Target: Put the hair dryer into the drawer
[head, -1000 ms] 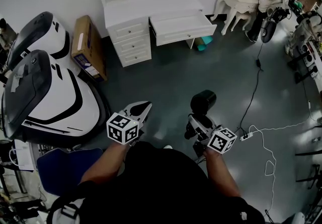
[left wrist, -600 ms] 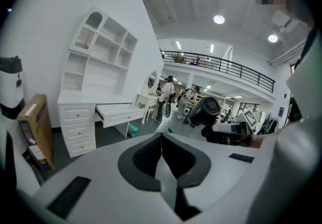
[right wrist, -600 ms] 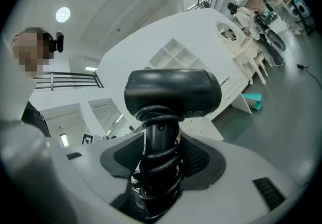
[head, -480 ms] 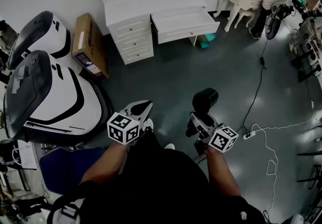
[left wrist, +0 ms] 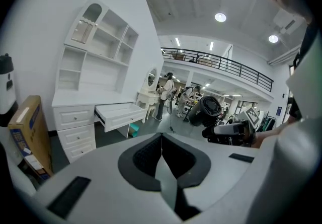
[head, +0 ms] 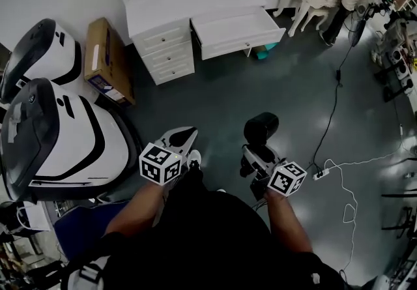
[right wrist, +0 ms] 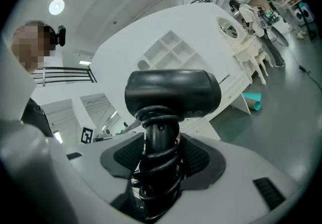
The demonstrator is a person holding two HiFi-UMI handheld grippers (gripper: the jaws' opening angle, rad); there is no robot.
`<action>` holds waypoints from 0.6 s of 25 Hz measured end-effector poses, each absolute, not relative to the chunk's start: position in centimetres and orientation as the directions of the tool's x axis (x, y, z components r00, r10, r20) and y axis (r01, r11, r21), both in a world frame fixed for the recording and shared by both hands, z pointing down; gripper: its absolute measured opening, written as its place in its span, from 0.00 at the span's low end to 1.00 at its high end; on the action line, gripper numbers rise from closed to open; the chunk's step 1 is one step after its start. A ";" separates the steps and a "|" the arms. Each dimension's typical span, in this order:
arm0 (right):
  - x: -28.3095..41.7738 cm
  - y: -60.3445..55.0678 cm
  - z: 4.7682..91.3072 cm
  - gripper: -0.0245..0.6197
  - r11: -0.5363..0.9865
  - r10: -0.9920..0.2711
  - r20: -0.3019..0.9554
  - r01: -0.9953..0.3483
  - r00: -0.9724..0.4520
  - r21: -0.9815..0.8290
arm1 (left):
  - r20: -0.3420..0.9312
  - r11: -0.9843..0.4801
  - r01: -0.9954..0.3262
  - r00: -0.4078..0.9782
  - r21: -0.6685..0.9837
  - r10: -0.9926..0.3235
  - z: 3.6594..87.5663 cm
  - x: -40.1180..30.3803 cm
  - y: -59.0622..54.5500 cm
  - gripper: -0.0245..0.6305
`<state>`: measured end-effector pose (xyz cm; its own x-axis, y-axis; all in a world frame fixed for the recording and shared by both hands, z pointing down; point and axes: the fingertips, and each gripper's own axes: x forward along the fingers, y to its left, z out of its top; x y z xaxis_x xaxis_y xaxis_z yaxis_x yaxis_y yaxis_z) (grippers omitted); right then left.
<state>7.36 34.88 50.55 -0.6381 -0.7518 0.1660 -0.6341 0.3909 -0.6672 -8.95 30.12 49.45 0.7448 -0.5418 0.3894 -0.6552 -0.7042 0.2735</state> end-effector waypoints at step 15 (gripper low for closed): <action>4.0 19.5 48.6 0.41 0.341 -0.803 0.189 -0.696 -0.565 -0.631 | 0.373 -0.748 -0.598 0.789 0.287 -0.488 49.1 -12.9 14.2 0.05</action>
<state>3.98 19.51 48.58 -0.5646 -0.8035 0.1888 -0.6965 0.3411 -0.6313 -12.93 14.16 49.13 0.7891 -0.4879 0.3732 -0.5983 -0.7482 0.2868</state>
